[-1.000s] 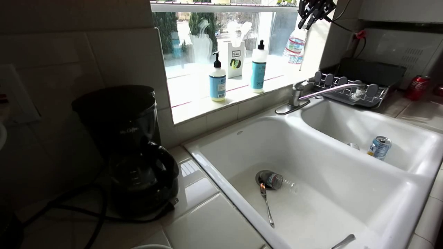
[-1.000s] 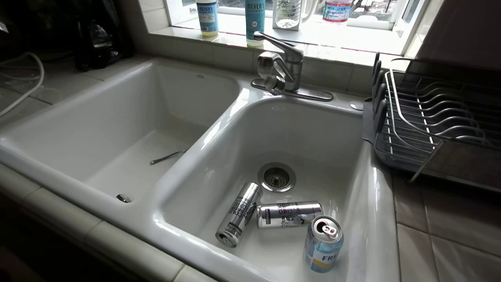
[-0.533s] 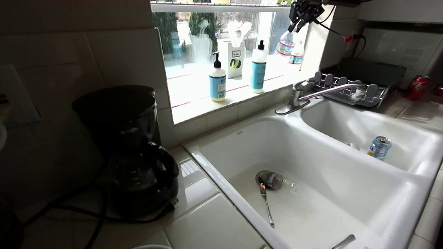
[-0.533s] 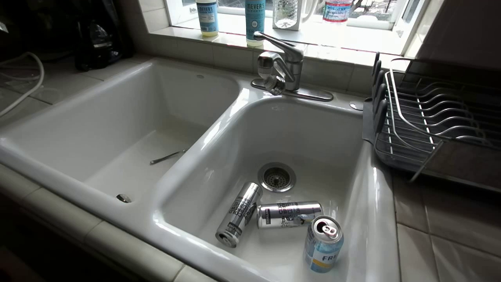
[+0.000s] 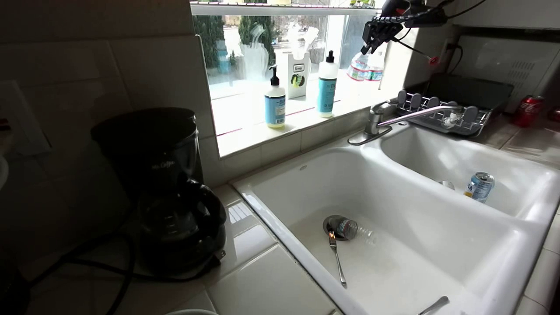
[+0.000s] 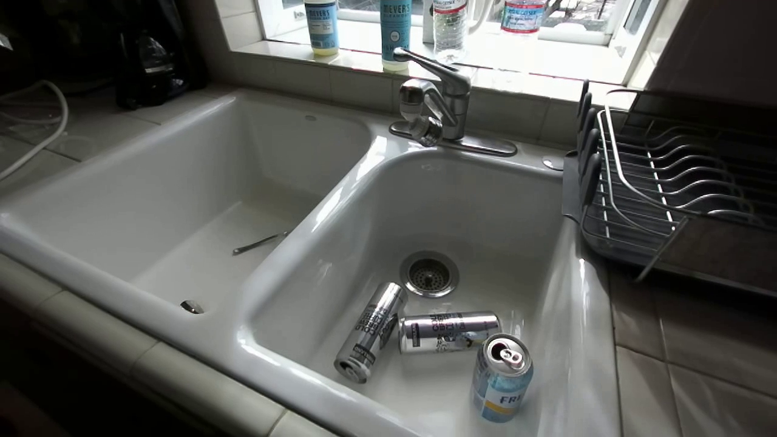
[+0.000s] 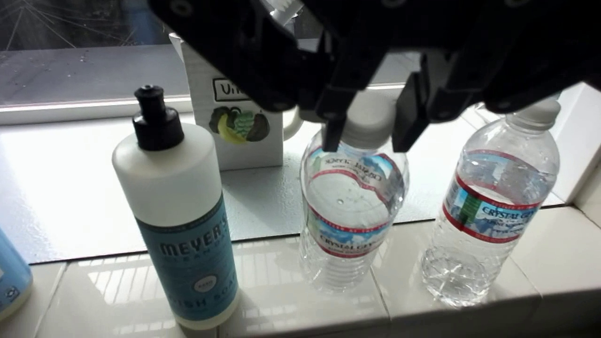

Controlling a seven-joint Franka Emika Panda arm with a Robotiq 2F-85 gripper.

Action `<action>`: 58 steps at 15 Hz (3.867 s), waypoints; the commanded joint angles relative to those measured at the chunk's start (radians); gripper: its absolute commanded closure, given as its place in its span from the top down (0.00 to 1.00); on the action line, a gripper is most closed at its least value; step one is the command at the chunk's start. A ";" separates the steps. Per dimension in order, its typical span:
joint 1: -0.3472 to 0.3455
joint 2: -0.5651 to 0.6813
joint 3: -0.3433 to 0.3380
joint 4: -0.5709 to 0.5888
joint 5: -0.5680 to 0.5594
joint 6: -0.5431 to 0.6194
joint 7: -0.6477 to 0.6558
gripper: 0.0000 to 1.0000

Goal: Pick up the water bottle from the left side of the counter and put it on the right side of the windowsill.

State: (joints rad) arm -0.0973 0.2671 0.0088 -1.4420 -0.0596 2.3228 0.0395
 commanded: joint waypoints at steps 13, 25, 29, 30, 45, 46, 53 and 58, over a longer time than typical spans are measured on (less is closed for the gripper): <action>0.045 0.028 -0.030 0.013 -0.005 -0.051 -0.007 0.08; 0.051 0.042 -0.036 0.048 -0.011 -0.095 0.004 0.08; 0.050 0.048 -0.036 0.055 -0.008 -0.106 0.003 0.08; 0.050 0.050 -0.036 0.057 -0.008 -0.109 0.004 0.08; 0.056 0.112 -0.037 0.144 -0.004 -0.094 0.012 0.08; 0.057 0.115 -0.037 0.149 -0.003 -0.095 0.012 0.08; 0.052 0.124 -0.028 0.161 -0.011 -0.095 0.017 0.86; 0.050 0.120 -0.027 0.160 -0.007 -0.094 0.016 1.00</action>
State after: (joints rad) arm -0.0520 0.3763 -0.0148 -1.3077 -0.0617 2.2488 0.0392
